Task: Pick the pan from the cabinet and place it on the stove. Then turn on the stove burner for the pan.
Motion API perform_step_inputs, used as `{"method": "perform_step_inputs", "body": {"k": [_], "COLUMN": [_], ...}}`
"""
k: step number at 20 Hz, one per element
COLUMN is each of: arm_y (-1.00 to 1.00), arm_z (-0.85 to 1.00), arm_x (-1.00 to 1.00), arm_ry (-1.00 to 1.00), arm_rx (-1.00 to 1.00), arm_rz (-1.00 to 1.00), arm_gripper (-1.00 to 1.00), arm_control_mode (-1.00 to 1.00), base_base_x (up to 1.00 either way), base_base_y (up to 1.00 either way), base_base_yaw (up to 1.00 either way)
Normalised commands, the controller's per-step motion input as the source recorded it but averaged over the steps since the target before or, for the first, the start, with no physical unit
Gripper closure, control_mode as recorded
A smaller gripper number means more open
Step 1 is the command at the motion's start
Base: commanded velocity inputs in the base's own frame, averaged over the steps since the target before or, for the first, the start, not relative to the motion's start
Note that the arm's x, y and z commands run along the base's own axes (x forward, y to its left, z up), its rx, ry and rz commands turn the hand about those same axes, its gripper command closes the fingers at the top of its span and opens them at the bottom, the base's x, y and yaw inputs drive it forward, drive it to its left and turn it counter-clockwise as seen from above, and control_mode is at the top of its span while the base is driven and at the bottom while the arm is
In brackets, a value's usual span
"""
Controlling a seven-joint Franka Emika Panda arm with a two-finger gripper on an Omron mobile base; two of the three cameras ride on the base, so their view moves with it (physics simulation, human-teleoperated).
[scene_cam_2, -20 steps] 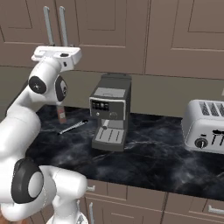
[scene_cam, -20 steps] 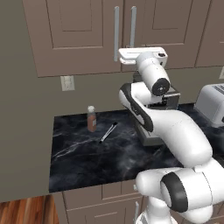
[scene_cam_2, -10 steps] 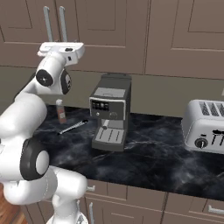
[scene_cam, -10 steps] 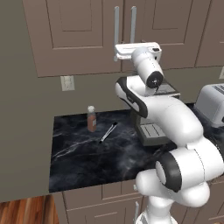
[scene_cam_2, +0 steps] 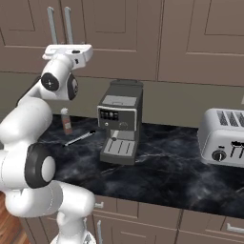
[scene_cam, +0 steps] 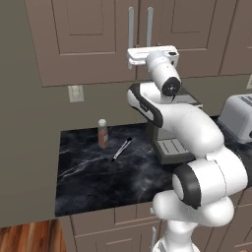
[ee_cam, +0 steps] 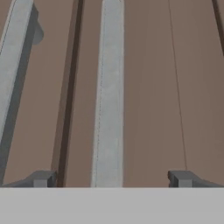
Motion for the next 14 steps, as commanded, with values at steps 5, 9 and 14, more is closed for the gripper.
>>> {"method": "perform_step_inputs", "body": {"k": [5, 9, 14], "arm_y": [0.16, 0.09, 0.17], "arm_z": [-0.01, -0.04, -0.12], "arm_x": [0.19, 0.11, 0.18], "arm_ry": [0.04, 0.04, 0.01], "arm_rx": [-0.04, -0.03, -0.02], "arm_rz": [0.0, -0.02, 0.0], "arm_gripper": [1.0, 1.0, 1.0], "arm_control_mode": [-1.0, -1.0, -1.0], "base_base_x": [0.0, 0.0, 0.0], "base_base_y": [0.0, 0.0, 0.0], "base_base_yaw": [0.0, 0.0, 0.0]}}
